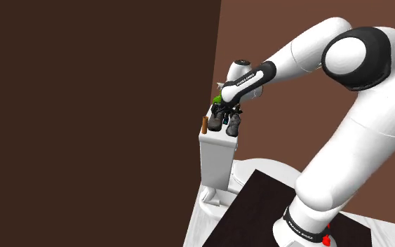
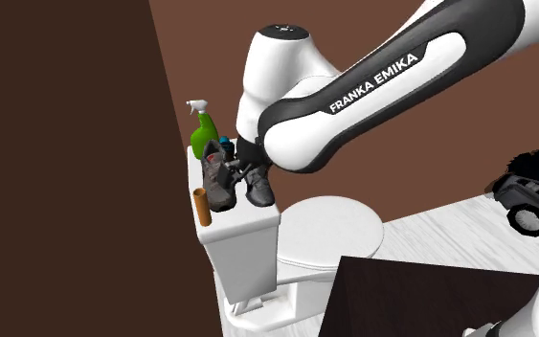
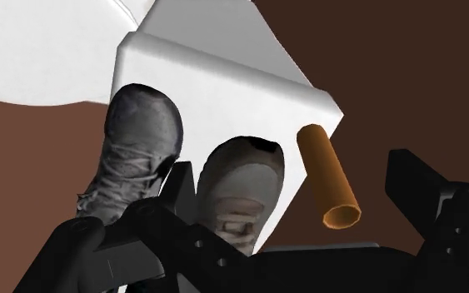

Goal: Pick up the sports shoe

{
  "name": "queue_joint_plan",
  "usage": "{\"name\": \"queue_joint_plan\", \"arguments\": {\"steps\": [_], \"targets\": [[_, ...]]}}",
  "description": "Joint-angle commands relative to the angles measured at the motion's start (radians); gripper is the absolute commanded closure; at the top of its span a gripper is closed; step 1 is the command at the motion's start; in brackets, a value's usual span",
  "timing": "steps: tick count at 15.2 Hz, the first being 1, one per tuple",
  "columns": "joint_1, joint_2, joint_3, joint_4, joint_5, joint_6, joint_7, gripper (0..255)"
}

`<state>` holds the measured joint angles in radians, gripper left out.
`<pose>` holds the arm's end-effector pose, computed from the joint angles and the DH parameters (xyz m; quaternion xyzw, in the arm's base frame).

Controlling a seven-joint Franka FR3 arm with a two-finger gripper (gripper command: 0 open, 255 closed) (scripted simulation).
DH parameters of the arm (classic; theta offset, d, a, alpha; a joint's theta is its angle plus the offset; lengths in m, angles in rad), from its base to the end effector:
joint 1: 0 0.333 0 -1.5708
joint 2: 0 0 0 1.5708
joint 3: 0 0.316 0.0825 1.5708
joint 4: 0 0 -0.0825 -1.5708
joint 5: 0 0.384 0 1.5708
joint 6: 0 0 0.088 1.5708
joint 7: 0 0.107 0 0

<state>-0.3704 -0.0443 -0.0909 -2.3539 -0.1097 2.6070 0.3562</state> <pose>0.4696 -0.2310 0.3780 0.9230 -0.3537 0.1460 0.0403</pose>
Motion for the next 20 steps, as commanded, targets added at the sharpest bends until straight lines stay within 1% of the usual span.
{"name": "queue_joint_plan", "arguments": {"steps": [1, 6, 12, 15, 20], "targets": [[-0.021, 0.057, -0.02, 0.031, 0.003, 0.041, 0.022, 0], [-0.06, 0.193, -0.062, 0.098, 0.02, 0.14, 0.088, 0], [-0.112, 0.354, -0.102, 0.19, 0.076, 0.239, 0.145, 0], [-0.142, 0.425, -0.111, 0.235, 0.109, 0.277, 0.167, 0], [-0.154, 0.479, -0.097, 0.236, 0.12, 0.331, 0.163, 0]]}}
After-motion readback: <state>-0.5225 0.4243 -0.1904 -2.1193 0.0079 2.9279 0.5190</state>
